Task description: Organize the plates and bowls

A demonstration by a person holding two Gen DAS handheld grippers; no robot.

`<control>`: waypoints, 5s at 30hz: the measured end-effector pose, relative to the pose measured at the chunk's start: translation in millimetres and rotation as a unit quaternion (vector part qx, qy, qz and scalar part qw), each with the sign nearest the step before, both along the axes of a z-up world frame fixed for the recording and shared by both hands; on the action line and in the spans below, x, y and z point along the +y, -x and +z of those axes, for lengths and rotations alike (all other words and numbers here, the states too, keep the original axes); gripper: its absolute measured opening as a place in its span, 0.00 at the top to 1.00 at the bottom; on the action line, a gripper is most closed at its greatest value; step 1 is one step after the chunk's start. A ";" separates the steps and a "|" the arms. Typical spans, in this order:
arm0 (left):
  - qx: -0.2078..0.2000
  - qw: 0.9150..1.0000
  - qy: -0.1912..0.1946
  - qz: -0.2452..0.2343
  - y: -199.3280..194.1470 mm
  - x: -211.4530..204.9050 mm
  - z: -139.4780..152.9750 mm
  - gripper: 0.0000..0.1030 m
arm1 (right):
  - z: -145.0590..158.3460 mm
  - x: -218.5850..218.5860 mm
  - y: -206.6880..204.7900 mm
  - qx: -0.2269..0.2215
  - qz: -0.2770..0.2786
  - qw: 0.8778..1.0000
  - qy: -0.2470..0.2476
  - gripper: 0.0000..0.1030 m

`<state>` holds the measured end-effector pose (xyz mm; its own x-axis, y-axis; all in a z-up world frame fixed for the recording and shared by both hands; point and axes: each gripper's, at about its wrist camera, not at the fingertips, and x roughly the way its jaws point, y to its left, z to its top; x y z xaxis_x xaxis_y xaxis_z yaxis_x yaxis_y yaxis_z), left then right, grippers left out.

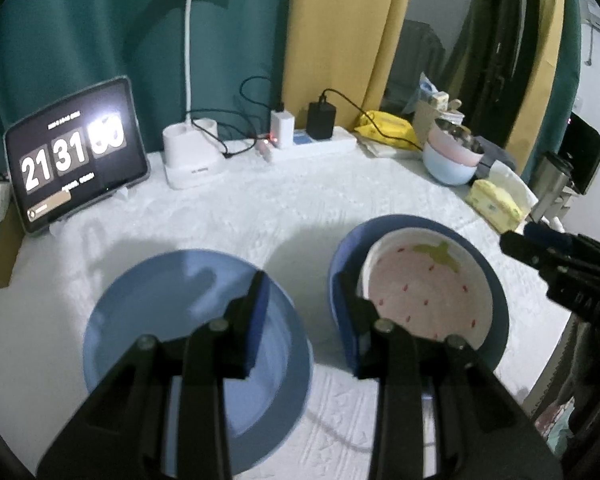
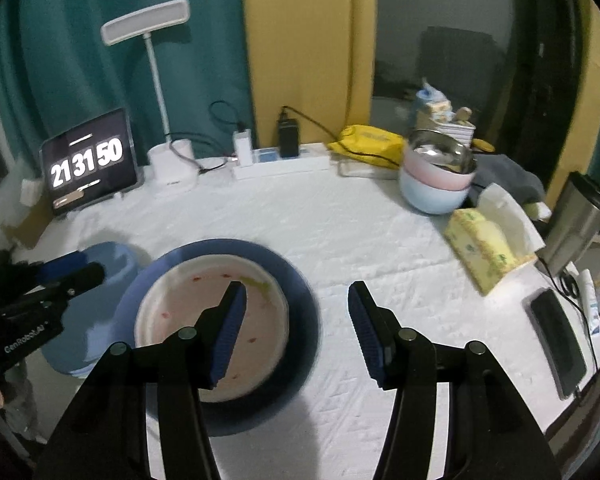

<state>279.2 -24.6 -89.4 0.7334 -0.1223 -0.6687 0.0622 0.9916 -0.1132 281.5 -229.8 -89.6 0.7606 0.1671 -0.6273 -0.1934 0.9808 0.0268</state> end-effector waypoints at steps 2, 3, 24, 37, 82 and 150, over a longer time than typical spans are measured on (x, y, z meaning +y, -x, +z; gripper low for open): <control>0.008 1.000 -0.002 -0.003 -2.3 -5.1 -4.9 0.64 | -4.2 -9.6 -3.2 0.011 -0.010 1.000 -0.010 0.45; 0.012 1.000 -0.004 -0.007 -3.3 -8.5 -8.3 0.64 | -7.6 -14.2 -5.3 0.018 -0.015 1.000 -0.013 0.45; 0.031 0.999 -0.034 -0.020 -17.5 -26.7 -28.6 0.63 | -57.8 -29.2 -22.5 0.066 0.007 0.995 -0.069 0.53; 0.041 0.998 -0.025 -0.030 -22.1 -18.7 -35.4 0.64 | -61.3 -32.9 -24.5 0.074 0.012 0.991 -0.109 0.61; 0.060 0.997 0.010 -0.047 -10.4 -27.1 -29.4 0.88 | -53.2 -13.4 -3.1 0.113 -0.055 0.984 -0.123 0.90; 0.001 0.998 0.059 0.017 13.4 69.2 9.4 0.88 | 6.2 76.9 -2.7 0.060 -0.003 0.995 -0.079 0.90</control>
